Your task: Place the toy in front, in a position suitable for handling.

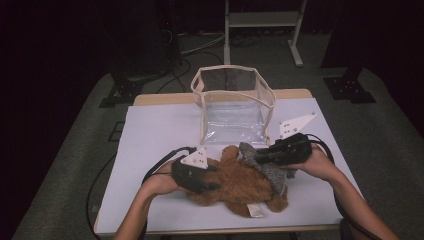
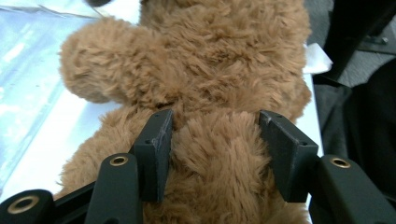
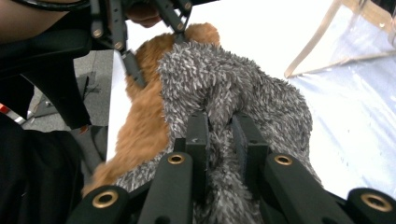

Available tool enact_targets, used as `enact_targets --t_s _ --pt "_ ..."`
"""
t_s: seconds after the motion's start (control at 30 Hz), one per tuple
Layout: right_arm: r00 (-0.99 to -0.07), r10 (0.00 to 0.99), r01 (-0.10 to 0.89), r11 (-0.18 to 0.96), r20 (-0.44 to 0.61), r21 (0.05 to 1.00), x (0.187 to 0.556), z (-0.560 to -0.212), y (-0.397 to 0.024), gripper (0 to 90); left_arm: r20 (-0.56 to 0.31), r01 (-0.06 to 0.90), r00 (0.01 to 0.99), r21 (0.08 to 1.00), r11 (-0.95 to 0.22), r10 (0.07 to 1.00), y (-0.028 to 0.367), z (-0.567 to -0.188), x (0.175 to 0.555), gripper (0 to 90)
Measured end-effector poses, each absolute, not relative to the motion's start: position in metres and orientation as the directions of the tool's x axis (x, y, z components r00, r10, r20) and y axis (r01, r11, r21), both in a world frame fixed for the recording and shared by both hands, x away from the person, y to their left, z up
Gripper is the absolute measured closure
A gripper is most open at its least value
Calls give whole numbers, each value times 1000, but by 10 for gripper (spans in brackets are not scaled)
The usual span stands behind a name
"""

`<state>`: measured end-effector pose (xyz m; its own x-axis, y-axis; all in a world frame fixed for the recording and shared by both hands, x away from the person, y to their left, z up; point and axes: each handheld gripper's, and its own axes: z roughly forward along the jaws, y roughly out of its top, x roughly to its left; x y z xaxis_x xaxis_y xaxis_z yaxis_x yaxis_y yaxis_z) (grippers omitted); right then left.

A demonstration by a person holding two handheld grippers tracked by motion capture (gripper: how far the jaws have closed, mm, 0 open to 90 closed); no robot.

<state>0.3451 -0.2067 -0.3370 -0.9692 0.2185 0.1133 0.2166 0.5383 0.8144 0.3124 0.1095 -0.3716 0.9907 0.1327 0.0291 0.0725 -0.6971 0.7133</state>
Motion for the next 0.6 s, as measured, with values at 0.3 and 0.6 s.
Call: enact_targets --t_s 0.3,0.6 --pt "-969 176 244 547 175 801 340 -359 -202 776 8 79 992 722 -687 123 112 -373 309 462" --pt "-974 180 221 581 140 783 341 -349 -195 776 9 61 995 711 -700 97 108 -375 304 462"
